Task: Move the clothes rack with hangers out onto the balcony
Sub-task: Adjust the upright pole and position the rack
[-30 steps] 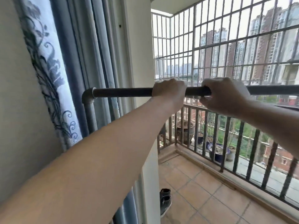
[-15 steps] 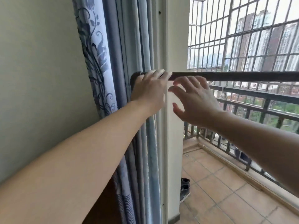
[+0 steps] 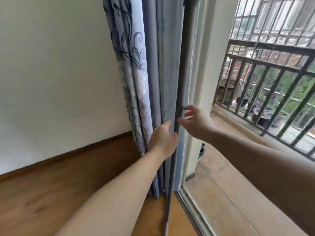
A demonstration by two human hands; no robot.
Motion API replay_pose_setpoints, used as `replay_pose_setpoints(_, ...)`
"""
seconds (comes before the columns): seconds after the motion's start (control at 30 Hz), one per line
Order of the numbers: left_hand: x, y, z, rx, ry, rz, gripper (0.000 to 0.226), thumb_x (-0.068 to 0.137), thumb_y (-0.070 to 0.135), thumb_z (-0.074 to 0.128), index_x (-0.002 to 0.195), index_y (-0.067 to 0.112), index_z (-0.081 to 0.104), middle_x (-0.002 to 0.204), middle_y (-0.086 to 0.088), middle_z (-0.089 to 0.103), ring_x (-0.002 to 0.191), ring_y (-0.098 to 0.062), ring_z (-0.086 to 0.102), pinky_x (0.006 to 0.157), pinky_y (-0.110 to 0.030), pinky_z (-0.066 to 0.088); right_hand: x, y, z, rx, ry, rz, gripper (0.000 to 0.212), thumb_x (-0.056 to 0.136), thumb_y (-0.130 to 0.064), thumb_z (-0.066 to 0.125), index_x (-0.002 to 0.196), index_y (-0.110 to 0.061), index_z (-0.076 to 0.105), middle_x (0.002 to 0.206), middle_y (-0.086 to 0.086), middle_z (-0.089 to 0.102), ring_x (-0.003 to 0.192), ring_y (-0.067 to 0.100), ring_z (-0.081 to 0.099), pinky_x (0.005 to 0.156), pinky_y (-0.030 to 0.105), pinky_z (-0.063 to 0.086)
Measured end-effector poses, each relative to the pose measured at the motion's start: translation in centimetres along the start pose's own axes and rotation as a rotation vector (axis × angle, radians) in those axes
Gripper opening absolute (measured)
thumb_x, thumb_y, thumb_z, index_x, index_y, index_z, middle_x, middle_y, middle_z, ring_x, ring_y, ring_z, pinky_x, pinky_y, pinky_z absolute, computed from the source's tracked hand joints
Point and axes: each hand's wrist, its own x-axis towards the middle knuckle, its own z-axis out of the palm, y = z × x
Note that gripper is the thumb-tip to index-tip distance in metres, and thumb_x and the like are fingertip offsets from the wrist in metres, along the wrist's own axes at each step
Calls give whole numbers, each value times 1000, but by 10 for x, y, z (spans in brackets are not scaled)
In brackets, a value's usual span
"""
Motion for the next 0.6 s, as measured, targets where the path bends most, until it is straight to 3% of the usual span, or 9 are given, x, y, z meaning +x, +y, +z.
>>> replay_pose_setpoints(0.13,4,-13,18,-138,-66,-22,48,88,18,53,136,20,48,134,-6,56,121,-20,51,102,-26,35,-1,8,20,11,59,35,47,82,-29,67,126,-18,54,113,2,66,101,19,62,90,37,50)
replay_pose_setpoints(0.27,14,-16,24,-154,-60,13,33,90,16,55,122,19,60,117,-4,66,107,-19,58,79,-20,34,7,13,32,68,90,92,45,80,-32,69,122,-19,58,102,-2,67,93,16,62,81,32,52)
replay_pose_setpoints(0.43,28,-21,28,-102,-26,64,17,90,24,55,98,20,70,94,3,72,87,-12,61,65,-18,41,14,20,40,63,208,67,11,74,-30,71,76,-23,64,70,-14,61,74,11,62,55,19,39)
replay_pose_setpoints(0.6,29,-17,38,-145,9,47,14,83,30,66,93,23,73,82,11,73,75,0,61,58,-8,36,5,28,31,36,242,-10,9,75,-26,69,71,-23,62,67,-13,61,72,12,64,61,23,48)
